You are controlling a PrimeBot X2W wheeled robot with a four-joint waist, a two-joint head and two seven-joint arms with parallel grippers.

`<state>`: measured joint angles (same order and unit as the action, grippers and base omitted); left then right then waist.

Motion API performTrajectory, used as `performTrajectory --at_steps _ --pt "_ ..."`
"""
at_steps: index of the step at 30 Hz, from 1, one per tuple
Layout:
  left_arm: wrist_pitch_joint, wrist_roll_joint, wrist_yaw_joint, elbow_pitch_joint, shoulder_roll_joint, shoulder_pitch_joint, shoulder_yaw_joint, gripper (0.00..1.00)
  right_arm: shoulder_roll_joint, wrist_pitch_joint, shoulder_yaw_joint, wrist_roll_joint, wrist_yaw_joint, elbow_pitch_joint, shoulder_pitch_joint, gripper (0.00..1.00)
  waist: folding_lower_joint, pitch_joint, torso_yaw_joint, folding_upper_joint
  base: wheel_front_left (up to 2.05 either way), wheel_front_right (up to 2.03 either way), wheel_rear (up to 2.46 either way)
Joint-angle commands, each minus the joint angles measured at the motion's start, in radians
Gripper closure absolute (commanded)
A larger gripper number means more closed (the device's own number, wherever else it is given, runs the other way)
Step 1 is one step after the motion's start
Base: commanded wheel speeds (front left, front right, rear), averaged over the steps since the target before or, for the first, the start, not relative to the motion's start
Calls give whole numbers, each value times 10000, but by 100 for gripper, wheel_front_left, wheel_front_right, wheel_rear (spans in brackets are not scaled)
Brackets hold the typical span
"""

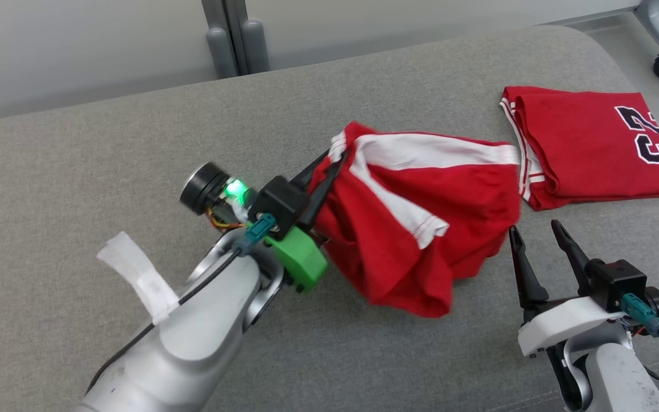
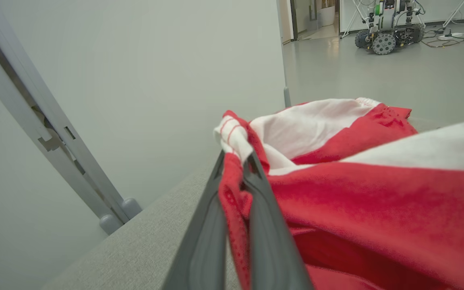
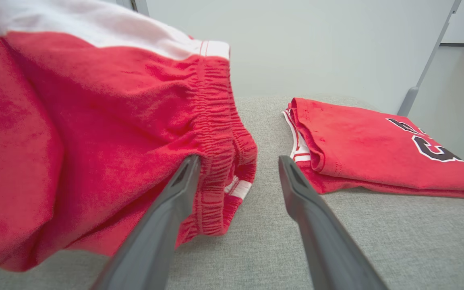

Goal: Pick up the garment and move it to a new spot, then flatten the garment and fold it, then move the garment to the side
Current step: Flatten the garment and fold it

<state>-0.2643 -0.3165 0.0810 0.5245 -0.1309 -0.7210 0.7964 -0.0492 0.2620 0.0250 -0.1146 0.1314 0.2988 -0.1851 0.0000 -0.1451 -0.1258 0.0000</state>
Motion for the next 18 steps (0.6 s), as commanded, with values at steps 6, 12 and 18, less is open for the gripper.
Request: performTrajectory --at_steps 6,12,18 --pt "5 -515 244 1812 -1062 663 -457 100 -30 39 115 109 -17 -64 34 0 0 -247 366 0 0 0 0" --pt "5 -824 383 3000 -1464 223 -725 76 -32 39 67 155 -17 -45 -130 0 0 -458 576 0 0 0 0" --pt "4 -943 237 3451 -1228 6 -1220 0 -32 39 1 190 -17 -12 -257 0 0 -565 614 0 0 0 0"
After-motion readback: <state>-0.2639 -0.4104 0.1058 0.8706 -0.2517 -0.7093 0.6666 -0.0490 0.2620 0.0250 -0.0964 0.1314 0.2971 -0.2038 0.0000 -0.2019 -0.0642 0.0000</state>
